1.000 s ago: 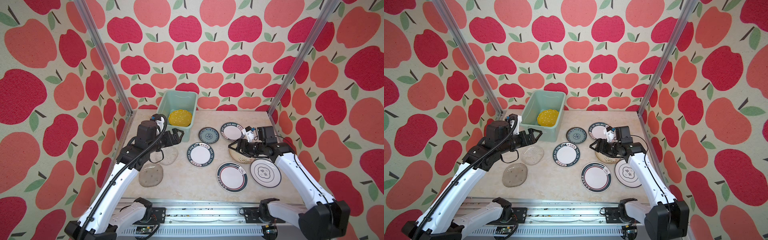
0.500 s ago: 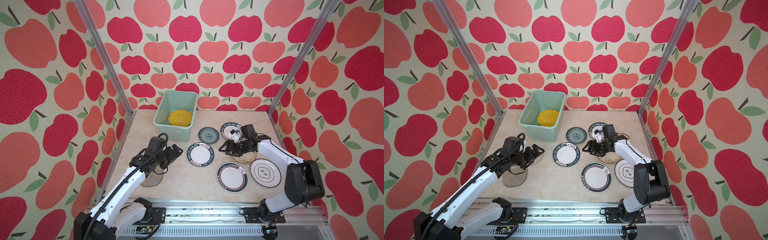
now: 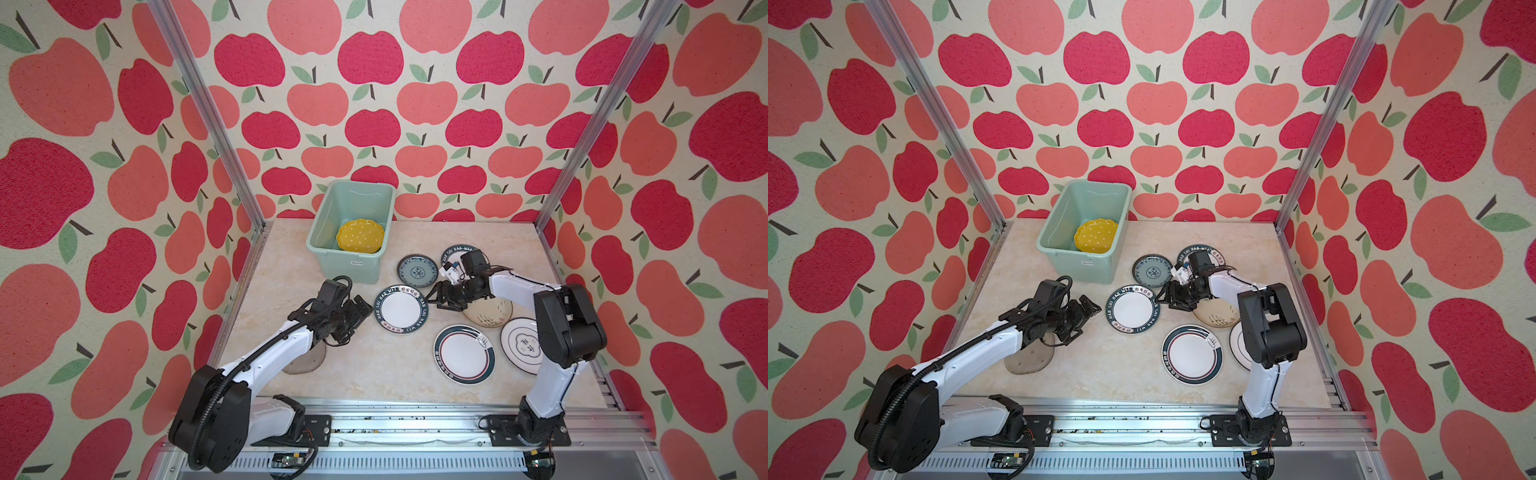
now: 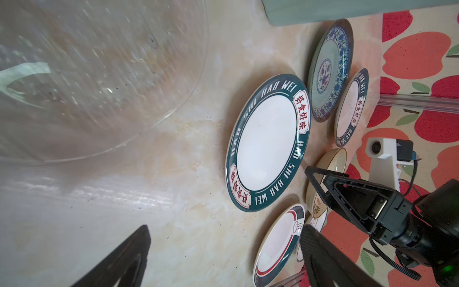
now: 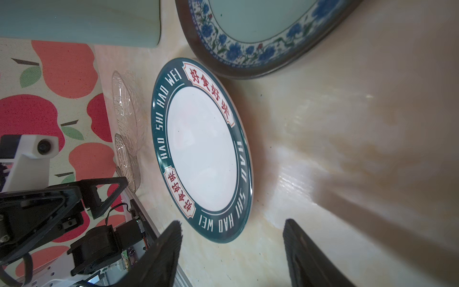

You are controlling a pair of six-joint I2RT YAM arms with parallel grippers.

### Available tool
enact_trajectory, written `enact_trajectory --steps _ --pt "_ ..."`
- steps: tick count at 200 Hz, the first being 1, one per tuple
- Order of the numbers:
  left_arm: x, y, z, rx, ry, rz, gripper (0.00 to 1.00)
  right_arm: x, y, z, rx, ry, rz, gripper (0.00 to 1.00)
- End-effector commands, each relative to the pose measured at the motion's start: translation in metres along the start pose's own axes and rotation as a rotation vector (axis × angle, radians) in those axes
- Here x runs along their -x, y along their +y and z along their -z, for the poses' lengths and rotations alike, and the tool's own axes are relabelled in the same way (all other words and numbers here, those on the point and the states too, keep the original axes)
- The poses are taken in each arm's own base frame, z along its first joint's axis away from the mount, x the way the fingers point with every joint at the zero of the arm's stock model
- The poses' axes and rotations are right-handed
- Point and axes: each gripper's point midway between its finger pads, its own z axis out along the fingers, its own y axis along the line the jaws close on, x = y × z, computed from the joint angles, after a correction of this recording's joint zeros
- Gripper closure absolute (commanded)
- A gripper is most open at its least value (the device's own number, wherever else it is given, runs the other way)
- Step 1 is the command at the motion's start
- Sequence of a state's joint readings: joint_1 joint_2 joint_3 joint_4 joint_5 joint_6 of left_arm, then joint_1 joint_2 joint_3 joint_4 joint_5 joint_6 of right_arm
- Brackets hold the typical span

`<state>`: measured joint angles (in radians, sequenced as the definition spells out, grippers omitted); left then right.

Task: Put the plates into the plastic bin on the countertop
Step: 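Close both grippers on opposite rims of the green-rimmed HAO SHI HAO WEI plate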

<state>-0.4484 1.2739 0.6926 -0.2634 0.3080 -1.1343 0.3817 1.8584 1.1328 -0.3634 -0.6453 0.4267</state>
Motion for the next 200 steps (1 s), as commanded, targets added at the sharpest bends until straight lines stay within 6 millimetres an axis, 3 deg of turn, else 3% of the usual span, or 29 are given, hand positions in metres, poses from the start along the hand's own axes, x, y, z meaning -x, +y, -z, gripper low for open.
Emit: enact_trajectory --steps 1,106,151,200 --pt "0.003 -0.015 -0.011 -0.039 0.010 0.001 0.04 0.009 0.007 -0.009 0.046 0.006 0.021 0.33" --pt "0.006 -0.013 -0.062 -0.041 -0.005 0.025 0.11 0.005 -0.002 -0.035 0.119 0.040 -0.031 0.39" --pt "0.008 -0.013 -0.070 -0.043 -0.009 0.029 0.19 0.002 -0.002 -0.041 0.138 0.056 -0.042 0.50" --pt "0.004 -0.014 -0.078 -0.035 0.020 0.027 0.21 0.000 -0.003 -0.044 0.132 0.059 -0.041 0.70"
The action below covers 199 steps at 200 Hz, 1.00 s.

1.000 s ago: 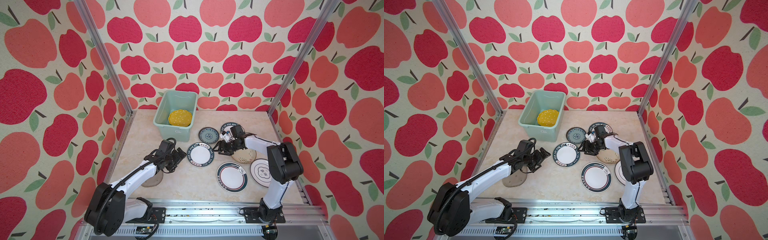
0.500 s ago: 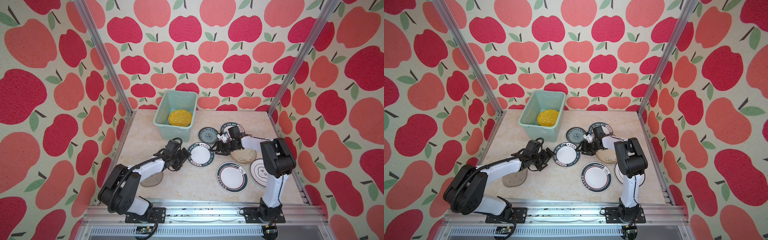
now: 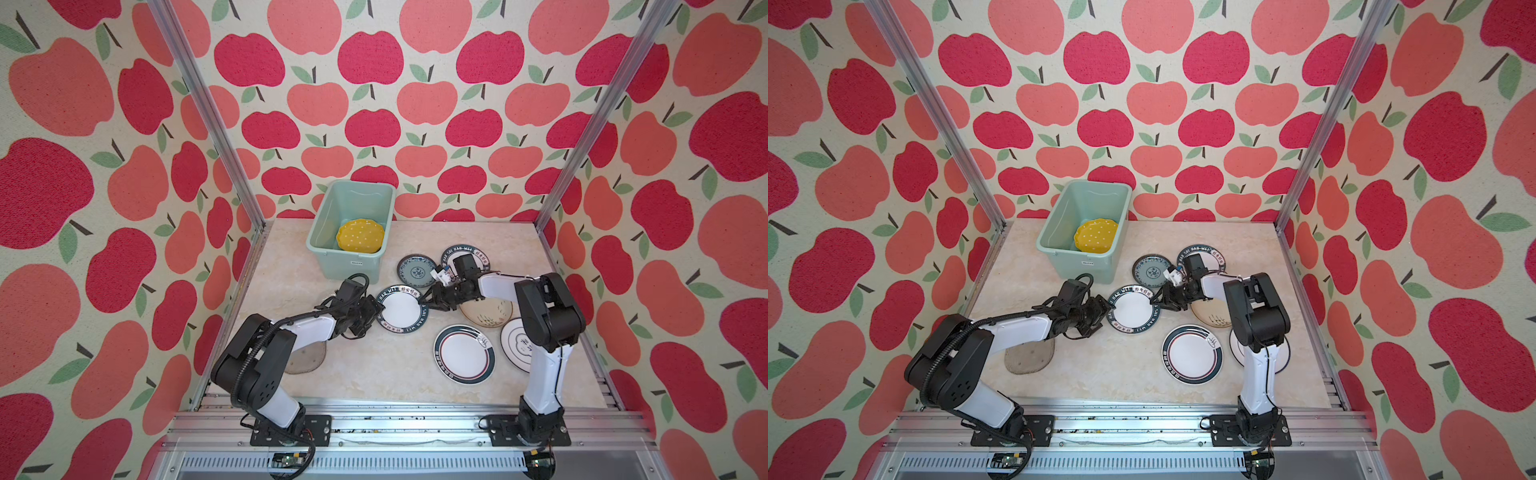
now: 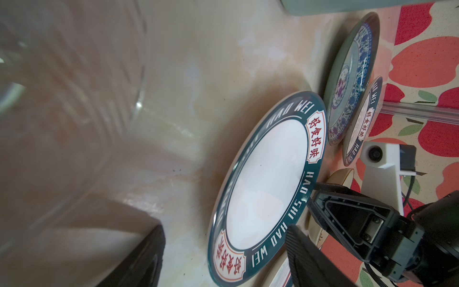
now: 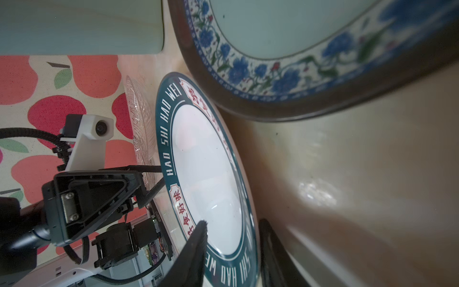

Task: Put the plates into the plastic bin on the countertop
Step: 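Close both grippers on opposite rims of the green-rimmed HAO SHI HAO WEI plate, then lift the green-rimmed plate upright with both grippers toward the bin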

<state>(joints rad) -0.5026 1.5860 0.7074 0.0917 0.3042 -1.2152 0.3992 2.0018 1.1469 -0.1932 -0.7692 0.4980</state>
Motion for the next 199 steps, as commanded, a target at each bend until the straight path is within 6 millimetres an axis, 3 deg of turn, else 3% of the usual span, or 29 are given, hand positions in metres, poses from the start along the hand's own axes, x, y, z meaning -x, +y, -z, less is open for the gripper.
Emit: enact_trajectory --steps 1,74,101,150,199 --pt "-0.002 0.001 -0.006 0.017 0.009 0.002 0.21 -0.006 -0.005 -0.007 0.003 0.024 -0.012 0.70" --pt "-0.003 -0.003 0.009 0.046 -0.014 -0.019 0.21 -0.024 -0.009 -0.007 -0.026 0.058 -0.004 0.93" --pt "-0.007 -0.010 0.024 0.053 -0.007 -0.035 0.21 -0.027 0.000 0.000 -0.013 0.054 -0.012 0.98" --pt "-0.008 -0.040 0.080 0.030 -0.064 -0.148 0.19 -0.026 0.031 0.030 -0.012 0.004 0.005 1.00" --pt "-0.013 -0.068 0.154 -0.042 -0.127 -0.351 0.16 -0.024 0.068 0.061 0.013 -0.059 0.021 1.00"
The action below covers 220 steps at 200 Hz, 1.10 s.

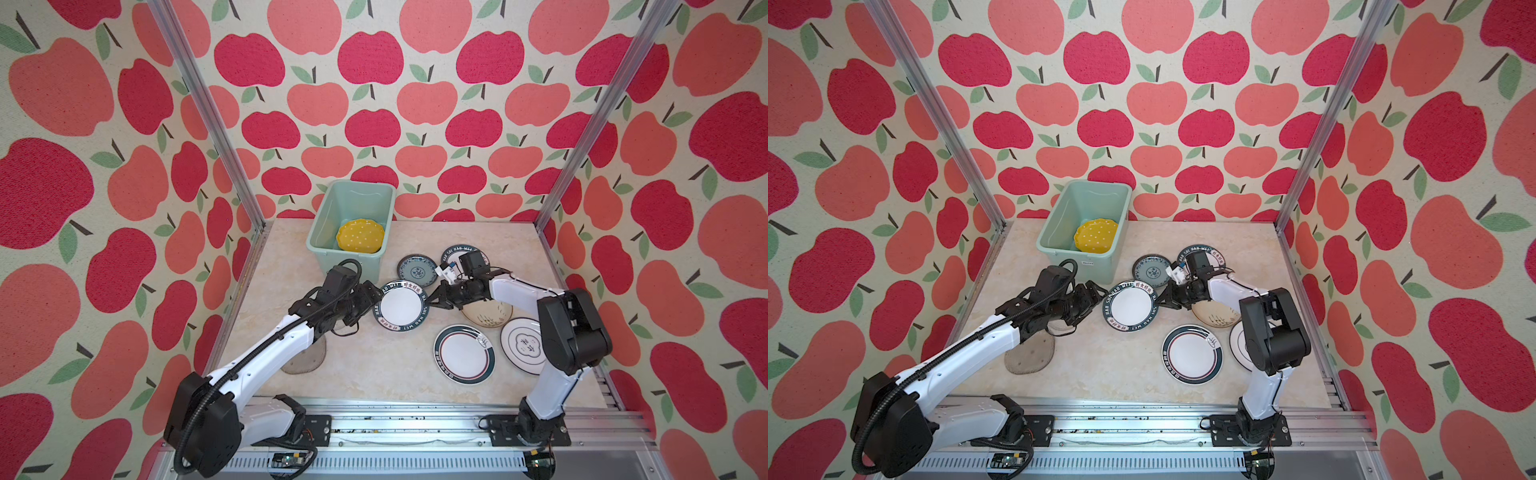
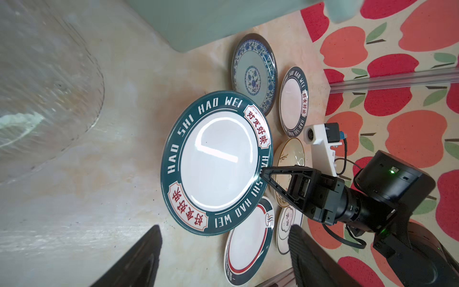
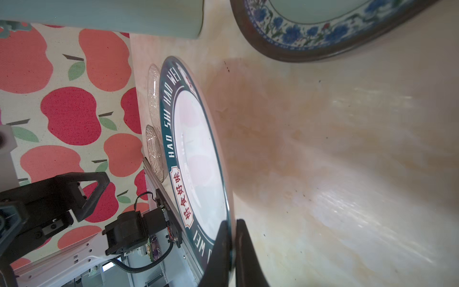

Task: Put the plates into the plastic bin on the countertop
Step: 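Lift the green-rimmed plate upright with both grippers toward the bin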

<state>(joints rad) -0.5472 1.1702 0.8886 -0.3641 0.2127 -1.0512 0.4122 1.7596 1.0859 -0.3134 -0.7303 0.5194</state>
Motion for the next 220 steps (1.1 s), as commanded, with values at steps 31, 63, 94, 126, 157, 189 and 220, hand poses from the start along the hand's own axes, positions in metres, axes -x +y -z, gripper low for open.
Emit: enact_trajectory --steps 31,63,94,126,157,189,220 --pt "-0.002 -0.014 0.077 -0.017 -0.013 -0.280 0.14 -0.001 0.054 0.041 0.066 -0.052 0.027 1.00" --pt "-0.005 -0.026 0.101 -0.104 0.031 -0.358 0.13 -0.003 0.087 0.062 0.137 -0.071 0.062 1.00" --pt "-0.006 -0.037 0.100 -0.203 0.105 -0.353 0.14 -0.007 0.117 0.081 0.200 -0.088 0.103 1.00" --pt "0.004 -0.043 0.093 -0.249 0.098 -0.318 0.16 -0.012 0.139 0.096 0.255 -0.106 0.119 1.00" --pt "0.008 -0.055 0.086 -0.319 0.097 -0.285 0.23 -0.020 0.153 0.100 0.293 -0.100 0.136 1.00" --pt "0.009 -0.060 0.077 -0.381 0.096 -0.220 0.28 -0.028 0.163 0.099 0.333 -0.084 0.153 1.00" --pt "0.010 -0.062 0.071 -0.402 0.096 -0.191 0.34 -0.032 0.172 0.100 0.360 -0.084 0.163 1.00"
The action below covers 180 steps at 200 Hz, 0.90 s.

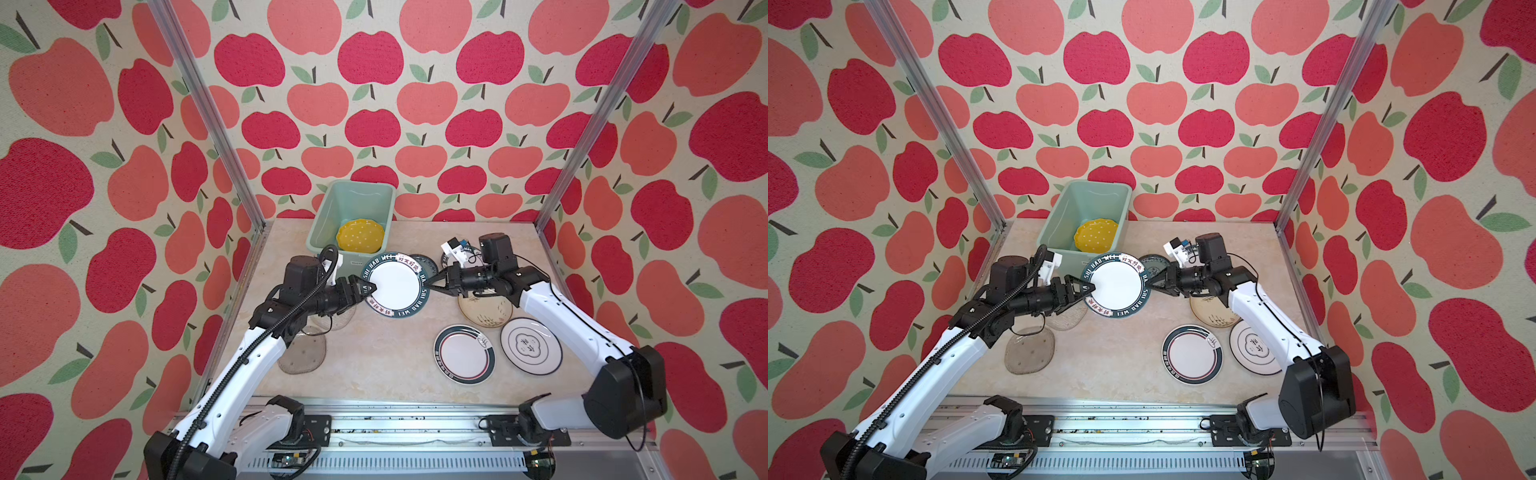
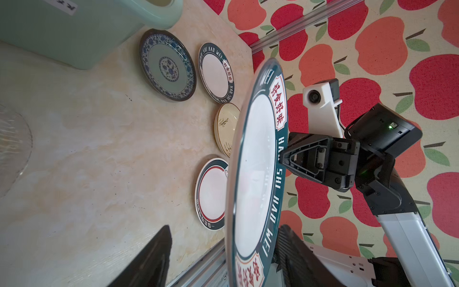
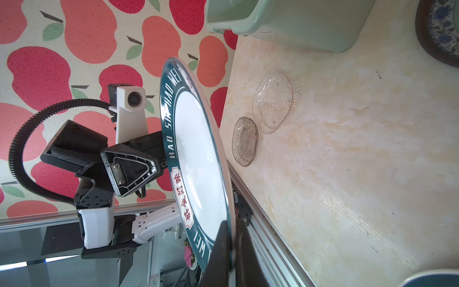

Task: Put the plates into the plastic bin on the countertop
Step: 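Lift the green-rimmed plate upright with both grippers toward the bin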

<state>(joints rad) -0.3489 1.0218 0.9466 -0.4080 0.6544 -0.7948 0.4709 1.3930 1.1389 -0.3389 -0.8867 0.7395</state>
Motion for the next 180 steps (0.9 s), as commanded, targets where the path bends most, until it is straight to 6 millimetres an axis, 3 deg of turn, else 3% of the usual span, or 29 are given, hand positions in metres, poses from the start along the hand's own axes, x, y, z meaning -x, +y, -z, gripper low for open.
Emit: enact_trajectory --steps 1,97,180 --pt "0.007 -0.013 -0.004 -0.075 -0.019 0.006 0.35 -0.003 0.028 0.006 0.083 -0.002 0.047 1.00" --pt "0.003 -0.020 -0.015 -0.113 -0.029 0.037 0.68 -0.004 0.027 -0.003 0.084 -0.006 0.050 1.00" --pt "0.010 -0.021 -0.021 -0.136 -0.075 0.084 1.00 0.000 0.023 -0.006 0.082 -0.013 0.049 1.00"
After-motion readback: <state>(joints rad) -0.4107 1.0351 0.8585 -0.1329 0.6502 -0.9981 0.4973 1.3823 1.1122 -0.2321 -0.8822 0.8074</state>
